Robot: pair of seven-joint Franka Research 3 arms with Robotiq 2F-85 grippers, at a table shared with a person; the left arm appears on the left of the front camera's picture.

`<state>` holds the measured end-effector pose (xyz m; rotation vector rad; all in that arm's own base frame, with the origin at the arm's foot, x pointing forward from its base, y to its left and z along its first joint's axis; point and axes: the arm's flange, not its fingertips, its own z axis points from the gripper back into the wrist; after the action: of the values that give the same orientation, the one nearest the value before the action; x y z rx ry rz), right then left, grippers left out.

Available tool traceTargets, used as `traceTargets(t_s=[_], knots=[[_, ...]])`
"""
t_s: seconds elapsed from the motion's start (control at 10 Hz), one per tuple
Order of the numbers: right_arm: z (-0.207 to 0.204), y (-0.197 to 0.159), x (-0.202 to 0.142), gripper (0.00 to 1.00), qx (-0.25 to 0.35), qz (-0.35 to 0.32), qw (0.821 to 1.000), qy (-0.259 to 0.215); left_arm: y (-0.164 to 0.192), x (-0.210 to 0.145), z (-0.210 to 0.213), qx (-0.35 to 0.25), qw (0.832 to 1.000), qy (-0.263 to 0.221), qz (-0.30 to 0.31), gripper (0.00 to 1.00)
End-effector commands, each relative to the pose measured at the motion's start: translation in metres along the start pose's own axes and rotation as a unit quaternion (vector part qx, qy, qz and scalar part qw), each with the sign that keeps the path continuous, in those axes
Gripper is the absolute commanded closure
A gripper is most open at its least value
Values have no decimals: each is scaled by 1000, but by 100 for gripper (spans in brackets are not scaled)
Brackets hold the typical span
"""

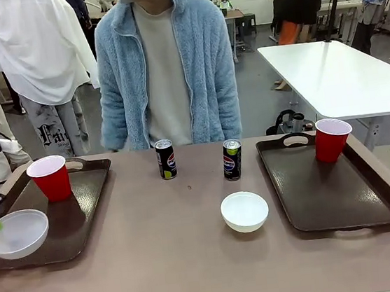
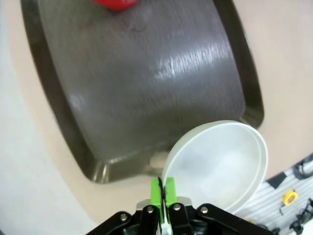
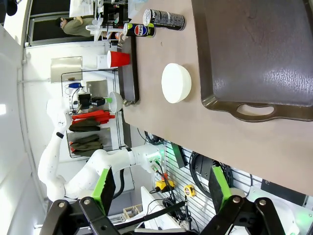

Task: Prepare tableware on both trays.
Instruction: Pick up a Picnic Bowl from the table and place it on a Handle tray.

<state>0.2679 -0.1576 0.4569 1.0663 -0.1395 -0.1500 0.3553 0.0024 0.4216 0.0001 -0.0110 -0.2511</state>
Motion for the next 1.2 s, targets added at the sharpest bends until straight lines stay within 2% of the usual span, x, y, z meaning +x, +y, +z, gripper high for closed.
traceTargets(t_s=[0.0,0.5,0.9,1.0,1.1], knots=[[0,1,0,0,7,-4,1000,1,-8,27,-14,-6,1000,-15,11,96],[0,1,0,0,7,-4,1000,1,-29,47,-37,-10,1000,0,15,96],[0,1,0,0,7,-4,1000,1,-27,52,-54,-17,1000,4,22,96],[0,1,0,0,7,-4,1000,1,-27,53,-58,-23,1000,4,20,41],[0,1,0,0,7,-4,1000,1,-25,51,-56,-24,999,1,20,36]])
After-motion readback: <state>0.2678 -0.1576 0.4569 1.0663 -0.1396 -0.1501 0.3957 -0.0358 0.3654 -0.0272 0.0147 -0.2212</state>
